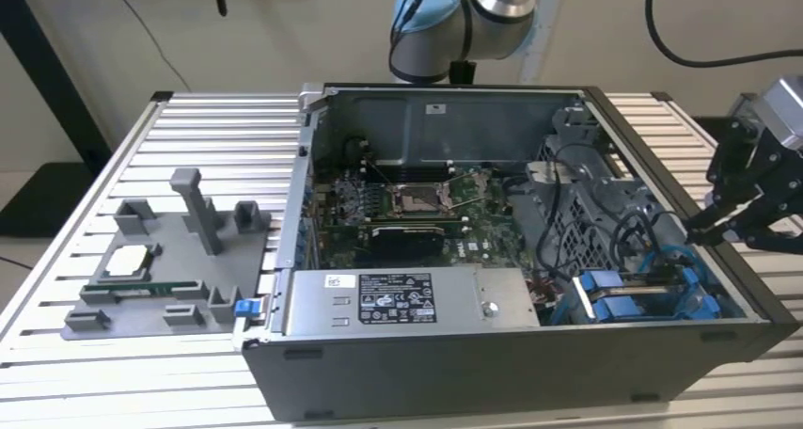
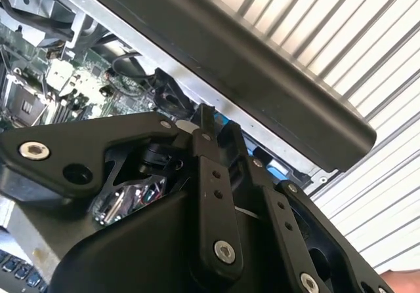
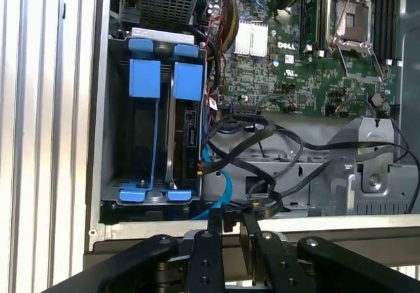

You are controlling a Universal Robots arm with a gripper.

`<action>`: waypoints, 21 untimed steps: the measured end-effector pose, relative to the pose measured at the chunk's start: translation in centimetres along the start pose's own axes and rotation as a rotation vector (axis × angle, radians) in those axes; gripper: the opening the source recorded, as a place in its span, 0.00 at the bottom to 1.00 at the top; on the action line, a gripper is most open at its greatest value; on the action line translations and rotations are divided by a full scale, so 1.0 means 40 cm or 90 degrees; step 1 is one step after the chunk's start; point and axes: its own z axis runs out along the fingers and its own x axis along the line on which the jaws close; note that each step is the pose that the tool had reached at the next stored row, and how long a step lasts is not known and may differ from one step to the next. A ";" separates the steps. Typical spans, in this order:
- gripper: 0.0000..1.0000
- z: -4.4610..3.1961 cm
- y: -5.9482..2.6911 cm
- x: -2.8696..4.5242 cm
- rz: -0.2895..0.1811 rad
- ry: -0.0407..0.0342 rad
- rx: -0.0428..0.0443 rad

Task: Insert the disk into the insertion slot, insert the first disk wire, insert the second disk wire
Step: 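Insert the second disk wire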

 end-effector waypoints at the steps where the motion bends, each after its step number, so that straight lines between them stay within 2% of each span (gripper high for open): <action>1: 1.00 0.000 0.002 0.001 0.000 -0.0001 0.0002; 10: 1.00 0.001 0.014 0.004 0.003 -0.0008 0.0034; 11: 0.00 0.001 0.014 0.004 0.003 -0.0010 0.0036; 21: 0.00 0.003 0.015 0.005 0.003 -0.0012 0.0037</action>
